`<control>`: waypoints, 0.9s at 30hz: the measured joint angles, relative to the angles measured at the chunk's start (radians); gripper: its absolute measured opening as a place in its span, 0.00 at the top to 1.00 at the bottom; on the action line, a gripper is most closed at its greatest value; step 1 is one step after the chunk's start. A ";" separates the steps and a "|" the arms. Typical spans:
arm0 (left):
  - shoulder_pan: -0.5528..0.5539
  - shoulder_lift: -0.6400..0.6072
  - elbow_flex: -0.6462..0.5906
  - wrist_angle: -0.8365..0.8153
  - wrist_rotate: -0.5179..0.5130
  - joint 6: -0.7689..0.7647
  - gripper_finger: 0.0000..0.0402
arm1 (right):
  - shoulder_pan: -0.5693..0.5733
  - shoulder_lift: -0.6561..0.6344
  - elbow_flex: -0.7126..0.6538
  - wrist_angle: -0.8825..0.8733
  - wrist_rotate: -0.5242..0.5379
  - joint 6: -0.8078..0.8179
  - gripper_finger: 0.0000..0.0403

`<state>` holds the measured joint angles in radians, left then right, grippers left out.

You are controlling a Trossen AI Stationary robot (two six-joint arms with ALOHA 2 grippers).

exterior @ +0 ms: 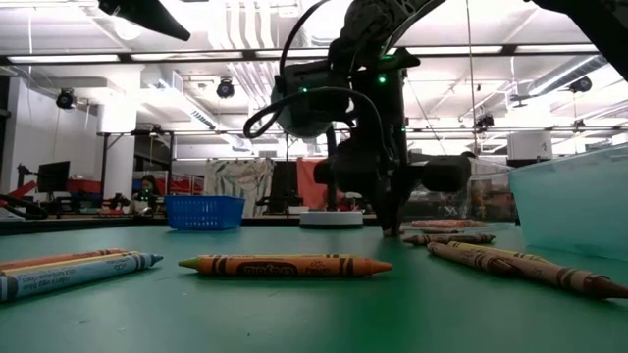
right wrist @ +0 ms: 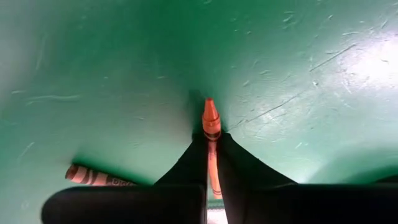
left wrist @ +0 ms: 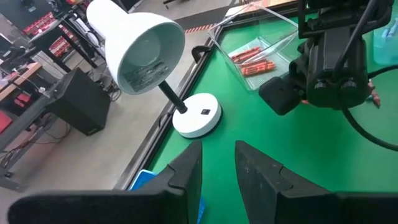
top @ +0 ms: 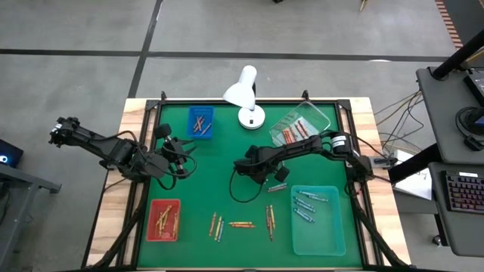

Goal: Sort crayons
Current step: Put the orange crayon into the transparent bin

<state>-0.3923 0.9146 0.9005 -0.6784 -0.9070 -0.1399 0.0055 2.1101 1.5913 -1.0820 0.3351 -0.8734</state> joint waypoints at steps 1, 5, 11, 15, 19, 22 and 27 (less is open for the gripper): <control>0.000 0.000 0.000 0.002 0.000 0.000 0.81 | 0.000 0.000 0.001 0.001 0.001 0.000 0.97; 0.000 0.000 0.000 0.007 0.000 0.000 0.81 | 0.000 0.000 0.024 0.004 -0.003 0.025 0.98; 0.000 0.000 0.000 0.015 0.000 0.000 0.81 | 0.000 -0.005 0.123 -0.021 -0.010 0.073 0.98; 0.000 0.000 0.000 0.015 0.000 0.000 0.81 | -0.002 -0.007 0.224 -0.067 -0.010 0.125 0.98; 0.000 0.000 0.000 0.015 0.000 0.000 0.81 | -0.018 -0.007 0.353 -0.169 -0.027 0.199 0.98; 0.000 0.000 0.000 0.015 0.000 0.000 0.81 | -0.041 -0.008 0.448 -0.281 -0.030 0.259 0.98; 0.000 0.000 0.000 0.014 0.000 0.000 0.81 | -0.102 -0.023 0.564 -0.440 -0.071 0.395 0.98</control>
<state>-0.3920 0.9150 0.9005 -0.6643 -0.9070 -0.1398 -0.0969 2.0872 2.1553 -1.5218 0.2639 -0.4788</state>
